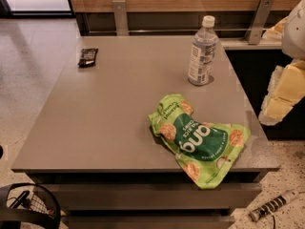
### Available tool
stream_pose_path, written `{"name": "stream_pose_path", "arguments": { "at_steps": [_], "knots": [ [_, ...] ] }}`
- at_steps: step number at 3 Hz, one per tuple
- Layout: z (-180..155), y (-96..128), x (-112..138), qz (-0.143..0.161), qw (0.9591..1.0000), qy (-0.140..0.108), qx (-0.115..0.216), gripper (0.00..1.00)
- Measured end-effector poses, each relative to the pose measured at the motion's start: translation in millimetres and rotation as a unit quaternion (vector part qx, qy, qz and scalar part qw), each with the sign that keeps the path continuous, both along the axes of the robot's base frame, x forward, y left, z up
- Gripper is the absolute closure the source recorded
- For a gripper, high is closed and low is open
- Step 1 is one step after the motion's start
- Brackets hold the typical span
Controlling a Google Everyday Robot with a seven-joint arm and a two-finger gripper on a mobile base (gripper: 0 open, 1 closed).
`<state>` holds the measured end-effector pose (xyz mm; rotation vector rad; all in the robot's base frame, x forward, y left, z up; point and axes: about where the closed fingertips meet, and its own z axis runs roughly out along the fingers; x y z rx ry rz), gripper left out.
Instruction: Move green rice chip bag near rxbar chocolate
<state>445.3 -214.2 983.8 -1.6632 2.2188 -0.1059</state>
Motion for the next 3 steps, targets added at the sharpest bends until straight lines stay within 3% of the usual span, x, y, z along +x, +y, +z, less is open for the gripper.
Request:
{"name": "stream_pose_path", "arguments": {
  "at_steps": [1,2,3],
  "knots": [
    [-14,10,12,-0.044,0.9977,0.005,0.053,0.00],
    [-29,29,18,-0.067,0.9926,0.008,0.101,0.00],
    [-48,58,22,-0.079,0.9886,0.014,0.127,0.00]
  ]
}}
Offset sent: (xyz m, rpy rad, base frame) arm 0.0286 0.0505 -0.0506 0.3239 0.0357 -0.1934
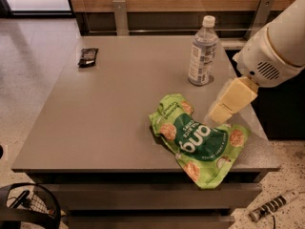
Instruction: Move green rice chip bag near rxbar chocolate
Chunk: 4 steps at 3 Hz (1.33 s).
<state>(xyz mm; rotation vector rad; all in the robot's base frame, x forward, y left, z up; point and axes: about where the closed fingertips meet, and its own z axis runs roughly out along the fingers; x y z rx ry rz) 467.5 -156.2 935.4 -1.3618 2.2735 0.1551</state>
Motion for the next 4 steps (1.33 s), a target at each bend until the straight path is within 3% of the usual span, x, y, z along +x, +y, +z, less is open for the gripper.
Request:
{"name": "stream_pose_path", "arguments": {
  "at_steps": [1,3,4],
  "knots": [
    [-32,25,-5,-0.019,0.9997,0.017,0.006,0.00],
    [-77,51,-26,-0.038,0.9983,0.043,-0.005,0.00],
    [-102,73,-26,-0.020,0.9985,0.048,-0.018,0.18]
  ]
}}
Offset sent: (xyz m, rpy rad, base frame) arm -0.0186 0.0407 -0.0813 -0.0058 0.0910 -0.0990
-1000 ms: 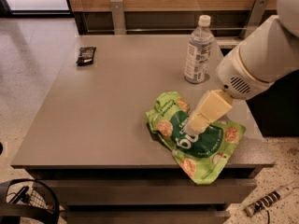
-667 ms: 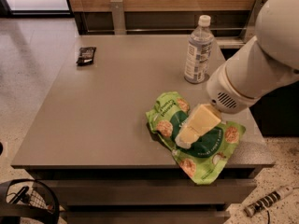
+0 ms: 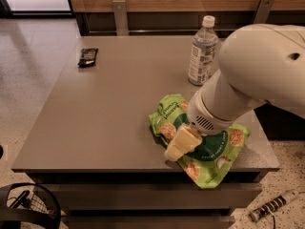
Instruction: Move green rice chip bag near rxbar chocolate
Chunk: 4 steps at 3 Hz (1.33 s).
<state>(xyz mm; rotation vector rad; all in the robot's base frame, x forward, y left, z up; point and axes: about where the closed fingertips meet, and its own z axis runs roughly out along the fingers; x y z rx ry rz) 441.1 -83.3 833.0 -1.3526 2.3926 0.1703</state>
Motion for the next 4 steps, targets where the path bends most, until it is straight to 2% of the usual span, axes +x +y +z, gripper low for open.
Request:
{"name": "stream_pose_path", "arguments": {
  "at_steps": [1,3,4],
  "knots": [
    [-1.5,2.5,-0.9,0.002,1.0000,-0.001,-0.002,0.49],
    [0.1,3.1,-2.0,0.003,1.0000,-0.003,-0.003,0.95],
    [4.6,2.5,-0.6,0.003,0.9999,-0.011,-0.003,1.00]
  ]
}}
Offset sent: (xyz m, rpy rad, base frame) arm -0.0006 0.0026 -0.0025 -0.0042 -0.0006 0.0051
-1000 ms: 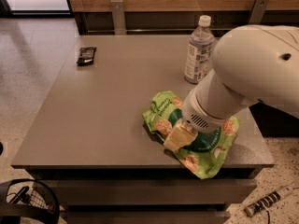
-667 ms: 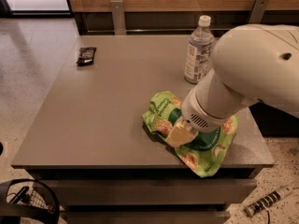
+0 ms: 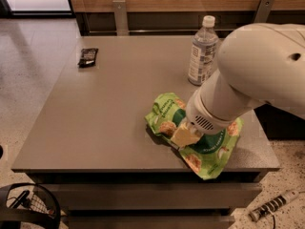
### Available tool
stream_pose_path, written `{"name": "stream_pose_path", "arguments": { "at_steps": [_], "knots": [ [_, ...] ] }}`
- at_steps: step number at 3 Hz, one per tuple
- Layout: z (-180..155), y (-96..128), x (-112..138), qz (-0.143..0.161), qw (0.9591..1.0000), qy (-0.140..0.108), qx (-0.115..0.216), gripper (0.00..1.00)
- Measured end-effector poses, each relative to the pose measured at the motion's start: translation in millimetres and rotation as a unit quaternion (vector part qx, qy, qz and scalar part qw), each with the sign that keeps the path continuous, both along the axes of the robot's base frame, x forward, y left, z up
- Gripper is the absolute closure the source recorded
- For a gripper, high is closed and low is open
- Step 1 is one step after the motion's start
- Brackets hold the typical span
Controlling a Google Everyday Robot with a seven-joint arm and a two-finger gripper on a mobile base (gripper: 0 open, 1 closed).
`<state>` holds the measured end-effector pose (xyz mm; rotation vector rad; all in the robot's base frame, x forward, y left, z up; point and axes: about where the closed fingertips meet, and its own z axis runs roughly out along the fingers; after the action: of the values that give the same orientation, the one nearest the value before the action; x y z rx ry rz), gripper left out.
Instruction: Move green rice chip bag near rxbar chocolate
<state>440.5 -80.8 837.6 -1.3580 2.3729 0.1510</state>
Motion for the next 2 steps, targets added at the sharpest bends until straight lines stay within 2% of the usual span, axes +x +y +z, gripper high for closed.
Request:
{"name": "stream_pose_path", "arguments": {
  "at_steps": [1,2],
  "knots": [
    [17,-3,7,0.001,0.9995,-0.030,0.006,1.00],
    [54,1,30,0.014,0.9961,-0.087,0.004,1.00]
  ]
}}
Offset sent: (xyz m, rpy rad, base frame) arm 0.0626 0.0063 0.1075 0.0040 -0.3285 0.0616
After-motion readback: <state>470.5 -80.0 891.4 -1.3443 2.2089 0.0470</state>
